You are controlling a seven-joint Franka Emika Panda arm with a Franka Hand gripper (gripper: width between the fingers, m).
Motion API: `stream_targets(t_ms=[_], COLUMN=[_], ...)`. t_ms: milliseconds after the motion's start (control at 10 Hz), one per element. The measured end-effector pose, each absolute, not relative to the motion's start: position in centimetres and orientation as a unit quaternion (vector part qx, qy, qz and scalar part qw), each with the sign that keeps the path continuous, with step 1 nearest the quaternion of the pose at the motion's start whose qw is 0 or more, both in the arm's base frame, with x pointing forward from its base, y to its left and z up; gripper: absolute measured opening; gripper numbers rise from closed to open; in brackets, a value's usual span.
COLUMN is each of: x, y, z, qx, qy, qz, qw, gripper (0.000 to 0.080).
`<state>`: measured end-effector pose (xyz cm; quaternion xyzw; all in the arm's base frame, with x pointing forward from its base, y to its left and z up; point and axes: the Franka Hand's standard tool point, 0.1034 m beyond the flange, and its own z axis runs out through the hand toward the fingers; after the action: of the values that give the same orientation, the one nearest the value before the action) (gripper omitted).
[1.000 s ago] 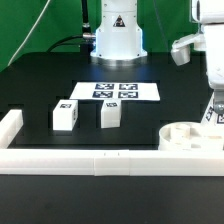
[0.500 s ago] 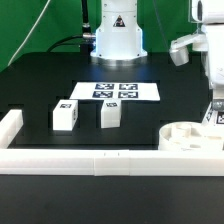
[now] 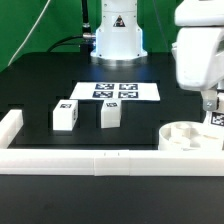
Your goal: Assemble stool
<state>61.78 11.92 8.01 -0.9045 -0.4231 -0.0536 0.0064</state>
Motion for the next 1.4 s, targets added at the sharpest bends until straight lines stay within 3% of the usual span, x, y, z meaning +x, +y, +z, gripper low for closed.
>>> stream_targets(t_ms=[500, 1000, 1400], x=[61.78, 61.63, 61.32], y=[11.86, 11.68, 11.7], z=[8.0, 7.88, 7.8], qx=[-0.963, -0.998, -0.972], qy=[-0.263, 0.002, 0.216], qz=[-0.052, -0.057, -0.058], qw=[0.019, 0.04, 0.068], gripper=[0.0341, 0.0341, 0.0341])
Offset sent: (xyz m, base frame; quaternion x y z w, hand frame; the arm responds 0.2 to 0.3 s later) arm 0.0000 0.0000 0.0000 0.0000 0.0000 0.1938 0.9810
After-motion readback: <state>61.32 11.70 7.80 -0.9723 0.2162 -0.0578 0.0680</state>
